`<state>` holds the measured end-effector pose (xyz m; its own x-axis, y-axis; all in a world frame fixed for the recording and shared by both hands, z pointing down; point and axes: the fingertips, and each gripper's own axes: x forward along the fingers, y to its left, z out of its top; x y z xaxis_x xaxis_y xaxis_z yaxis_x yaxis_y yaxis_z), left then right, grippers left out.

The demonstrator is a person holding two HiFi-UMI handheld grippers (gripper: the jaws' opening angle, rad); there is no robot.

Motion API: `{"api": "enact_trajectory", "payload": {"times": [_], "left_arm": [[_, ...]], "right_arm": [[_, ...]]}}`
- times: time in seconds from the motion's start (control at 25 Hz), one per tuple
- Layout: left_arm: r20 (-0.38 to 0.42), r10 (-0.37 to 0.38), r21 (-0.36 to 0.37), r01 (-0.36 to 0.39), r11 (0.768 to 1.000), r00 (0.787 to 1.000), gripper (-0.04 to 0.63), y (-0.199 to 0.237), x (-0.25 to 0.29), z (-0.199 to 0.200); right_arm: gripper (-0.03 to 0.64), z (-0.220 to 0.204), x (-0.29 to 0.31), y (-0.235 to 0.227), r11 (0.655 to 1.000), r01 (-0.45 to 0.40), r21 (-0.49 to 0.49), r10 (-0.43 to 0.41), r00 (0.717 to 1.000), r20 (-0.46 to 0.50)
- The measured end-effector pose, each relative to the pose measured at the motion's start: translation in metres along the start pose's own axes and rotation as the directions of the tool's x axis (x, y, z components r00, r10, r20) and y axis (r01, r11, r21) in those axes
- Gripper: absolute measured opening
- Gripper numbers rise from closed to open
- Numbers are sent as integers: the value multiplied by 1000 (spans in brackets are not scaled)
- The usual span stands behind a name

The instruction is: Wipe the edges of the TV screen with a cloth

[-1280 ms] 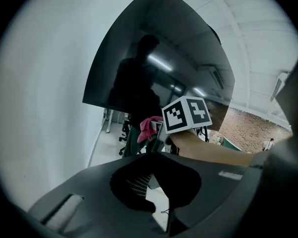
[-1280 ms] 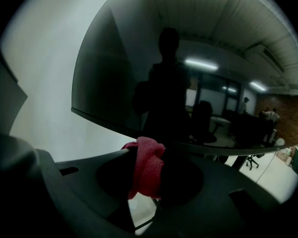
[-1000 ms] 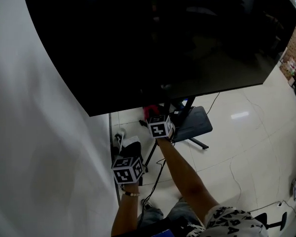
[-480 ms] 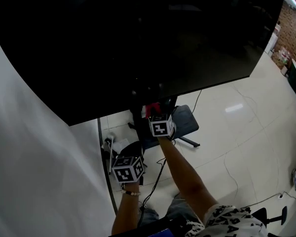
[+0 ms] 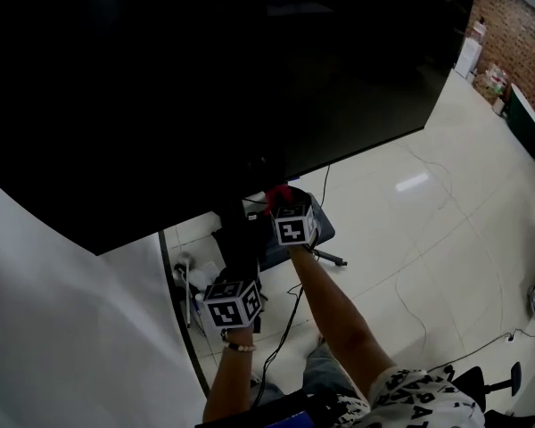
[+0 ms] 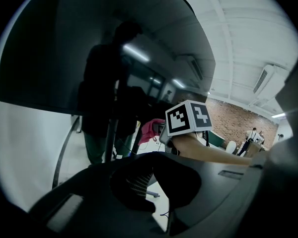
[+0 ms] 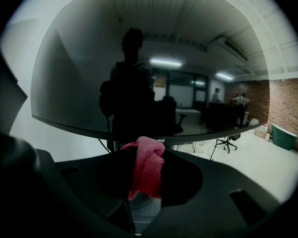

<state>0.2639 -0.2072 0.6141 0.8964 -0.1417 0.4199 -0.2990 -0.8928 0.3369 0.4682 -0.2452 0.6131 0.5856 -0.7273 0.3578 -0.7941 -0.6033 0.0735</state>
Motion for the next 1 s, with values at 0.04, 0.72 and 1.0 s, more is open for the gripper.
{"api": "enact_trajectory", "payload": {"times": [0.04,0.72,1.0], "left_arm": [[-8,-7,0,7,1000,1000,-12,-7,7,-1],[-34,-73,44,75,996,997,-12,-126,141,34],[-33,-87,56,89,994,996,-12,-168,185,42]], "right_arm": [[127,0,0,-11,1000,8,4,-8,1000,-1],[127,-19,20,-203,997,75,35,-74,996,-39],[127,-15,26,-257,996,83,26,-82,996,-23]]}}
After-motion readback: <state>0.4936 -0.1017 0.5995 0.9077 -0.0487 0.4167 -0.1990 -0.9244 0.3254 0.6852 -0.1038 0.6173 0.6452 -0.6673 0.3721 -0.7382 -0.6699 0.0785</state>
